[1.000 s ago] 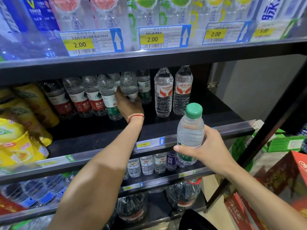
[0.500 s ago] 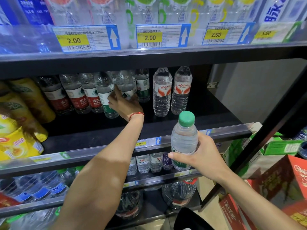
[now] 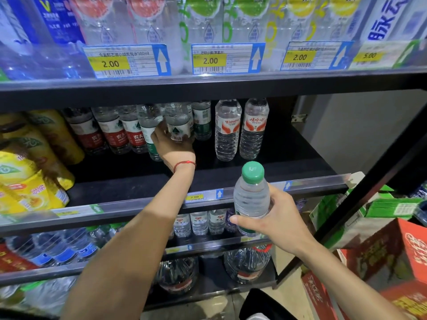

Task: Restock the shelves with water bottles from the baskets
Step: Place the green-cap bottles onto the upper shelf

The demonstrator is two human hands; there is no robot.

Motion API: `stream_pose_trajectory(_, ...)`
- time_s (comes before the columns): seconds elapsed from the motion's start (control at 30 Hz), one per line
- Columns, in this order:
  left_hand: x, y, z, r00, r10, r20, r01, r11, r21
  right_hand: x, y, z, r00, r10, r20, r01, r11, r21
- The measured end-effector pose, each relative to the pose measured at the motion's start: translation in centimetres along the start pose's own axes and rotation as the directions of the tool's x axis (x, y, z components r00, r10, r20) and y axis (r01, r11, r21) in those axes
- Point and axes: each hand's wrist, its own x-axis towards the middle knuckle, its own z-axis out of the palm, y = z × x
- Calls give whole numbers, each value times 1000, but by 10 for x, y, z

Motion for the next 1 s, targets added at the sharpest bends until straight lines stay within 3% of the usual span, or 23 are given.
stream_pose_trajectory(0.07, -20, 6, -25, 996, 86, 14, -86, 995, -49, -3, -4, 0, 1000, -11, -15, 11, 999, -30)
stream_pose_trajectory(0.2, -54, 17, -85, 945, 139, 296, -240, 909, 340, -7, -20, 0, 998, -30, -51, 23, 993, -120)
stream_pose_trajectory(0.33, -61, 20, -131, 777, 197, 597, -541, 693, 476, -4, -30, 2, 1000, -27, 0, 26, 972, -234)
stream_pose_trajectory(0.47, -72, 12, -168, 642, 202, 739, -727, 466, 504, -5, -38, 11, 998, -32, 51, 45, 959, -281)
stream_pose_trajectory(0.6, -78, 5, -203, 492, 218, 843, -862, 263, 434, -6, -40, 21, 989, -134, 61, 146, 943, -299)
stream_pose_trajectory(0.73, -73, 11, -212, 484, 213, 849, -868, 243, 434, -6, -52, 30, 930, -366, -43, 349, 913, -212)
stream_pose_trajectory(0.83, -67, 18, -210, 487, 192, 852, -863, 256, 435, 11, -58, 38, 858, -505, -94, 460, 837, -297)
stream_pose_trajectory(1.0, -56, 16, -208, 466, 253, 848, -870, 305, 387, 64, -42, 59, 869, -488, -85, 433, 832, -345)
